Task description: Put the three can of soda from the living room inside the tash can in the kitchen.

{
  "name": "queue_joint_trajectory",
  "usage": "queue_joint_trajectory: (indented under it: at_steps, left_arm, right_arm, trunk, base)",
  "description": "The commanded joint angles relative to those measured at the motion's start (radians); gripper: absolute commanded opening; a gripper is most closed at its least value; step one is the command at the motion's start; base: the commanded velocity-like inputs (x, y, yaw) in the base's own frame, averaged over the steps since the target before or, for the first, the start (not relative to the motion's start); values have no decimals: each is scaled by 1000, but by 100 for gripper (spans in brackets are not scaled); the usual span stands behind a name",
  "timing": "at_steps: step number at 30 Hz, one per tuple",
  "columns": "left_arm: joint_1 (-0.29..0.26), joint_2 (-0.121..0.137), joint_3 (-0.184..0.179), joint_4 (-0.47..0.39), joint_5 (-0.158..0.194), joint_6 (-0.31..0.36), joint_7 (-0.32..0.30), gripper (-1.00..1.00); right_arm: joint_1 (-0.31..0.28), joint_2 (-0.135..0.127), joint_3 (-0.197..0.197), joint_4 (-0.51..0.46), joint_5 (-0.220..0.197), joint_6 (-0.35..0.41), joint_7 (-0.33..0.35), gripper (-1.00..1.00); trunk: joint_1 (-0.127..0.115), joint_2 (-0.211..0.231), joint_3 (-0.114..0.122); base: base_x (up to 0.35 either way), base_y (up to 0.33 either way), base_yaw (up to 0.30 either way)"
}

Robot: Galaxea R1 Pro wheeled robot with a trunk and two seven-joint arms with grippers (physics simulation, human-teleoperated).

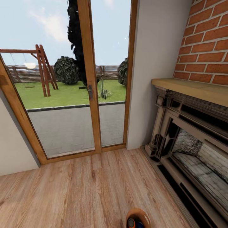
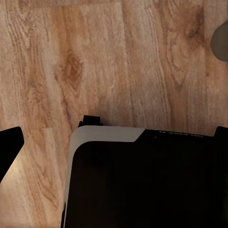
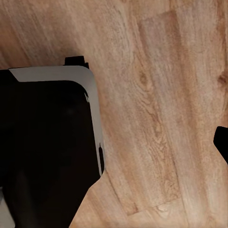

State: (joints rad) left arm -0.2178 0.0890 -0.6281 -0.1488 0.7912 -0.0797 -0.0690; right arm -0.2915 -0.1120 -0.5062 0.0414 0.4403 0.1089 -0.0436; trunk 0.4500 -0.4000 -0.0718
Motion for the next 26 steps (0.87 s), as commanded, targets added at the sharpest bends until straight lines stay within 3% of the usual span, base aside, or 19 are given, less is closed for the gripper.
queue_joint_trajectory:
  at_steps: [1, 26]
  left_arm:
    - [0, 0, 0, 0, 0, 0, 0, 100]
    - [0, 0, 1, 0, 0, 0, 0, 100]
  right_arm:
    - [0, 0, 0, 0, 0, 0, 0, 100]
    - [0, 0, 0, 0, 0, 0, 0, 100]
  trunk:
    - [0, 0, 0]
    - [0, 0, 0]
  base:
    - [0, 0, 0]
    - [0, 0, 0]
